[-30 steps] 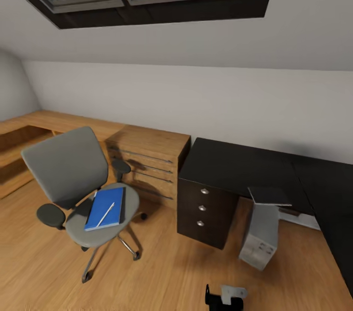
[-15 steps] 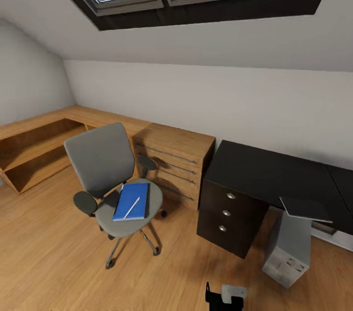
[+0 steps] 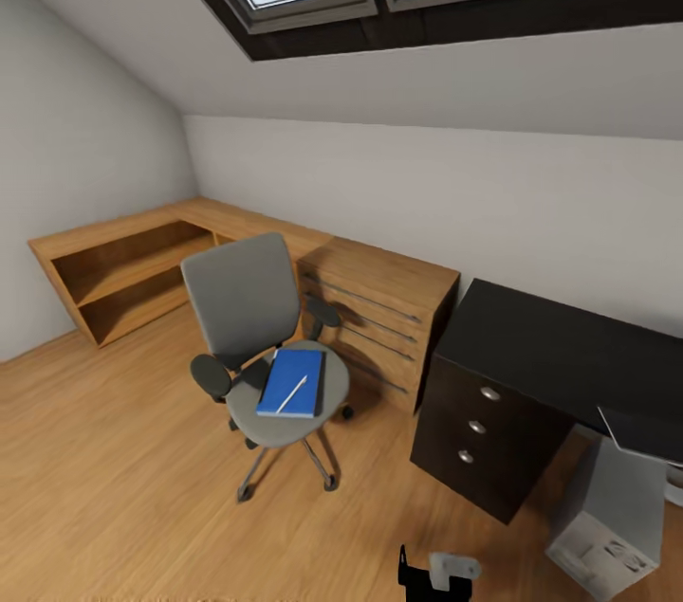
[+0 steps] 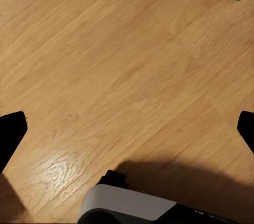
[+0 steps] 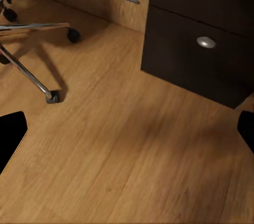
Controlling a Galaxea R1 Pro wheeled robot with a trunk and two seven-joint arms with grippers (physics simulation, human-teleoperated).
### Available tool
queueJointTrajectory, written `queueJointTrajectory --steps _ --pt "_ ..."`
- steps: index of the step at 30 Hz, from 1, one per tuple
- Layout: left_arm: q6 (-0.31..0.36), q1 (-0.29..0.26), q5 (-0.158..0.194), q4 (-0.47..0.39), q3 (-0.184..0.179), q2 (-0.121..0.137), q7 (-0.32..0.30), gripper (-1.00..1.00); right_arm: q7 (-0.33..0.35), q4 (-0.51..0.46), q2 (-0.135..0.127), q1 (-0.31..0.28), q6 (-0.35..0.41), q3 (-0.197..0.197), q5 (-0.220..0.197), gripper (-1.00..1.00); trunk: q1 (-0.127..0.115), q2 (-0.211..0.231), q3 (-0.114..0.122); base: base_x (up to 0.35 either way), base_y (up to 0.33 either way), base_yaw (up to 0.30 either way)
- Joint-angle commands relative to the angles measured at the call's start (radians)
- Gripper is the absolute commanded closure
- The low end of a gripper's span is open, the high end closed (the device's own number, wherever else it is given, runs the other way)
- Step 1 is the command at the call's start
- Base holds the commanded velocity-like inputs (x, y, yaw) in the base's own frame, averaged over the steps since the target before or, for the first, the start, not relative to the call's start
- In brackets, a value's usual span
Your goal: In the bedroom, organize the workspace by keeping the computer under the desk, ensuring the monitor is on the desk, placing the keyboard on the desk next to the monitor, placing the mouse on the desk next to the keyboard, moving the folder from the swivel chair onto the desk next to the mouse, stacking the notebook on top of the folder with the pen on top of the notebook, and positioning the swivel chair next to the desk.
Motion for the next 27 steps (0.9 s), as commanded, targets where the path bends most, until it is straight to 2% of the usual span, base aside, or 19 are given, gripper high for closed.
queueJointTrajectory --steps 1,17,27 --pt "-0.005 0.0 0.011 0.0 -0.005 0.0 0.006 -1.0 -0.004 0.002 0.001 -0.001 -0.003 0.009 -0.005 -1.0 0.0 -0.001 -0.001 0.0 0.0 0.287" --pt "-0.026 0.001 0.011 0.006 0.02 0.004 0.006 -1.0 -0.004 0.002 0.001 -0.001 -0.003 0.009 -0.005 -1.0 0.0 -0.001 -0.001 0.006 0.002 0.287" --pt "-0.046 0.001 0.011 0.006 0.022 0.014 0.006 -1.0 -0.004 0.002 0.001 -0.001 -0.002 0.009 -0.005 -1.0 0.0 -0.001 -0.001 0.198 0.149 0.287"
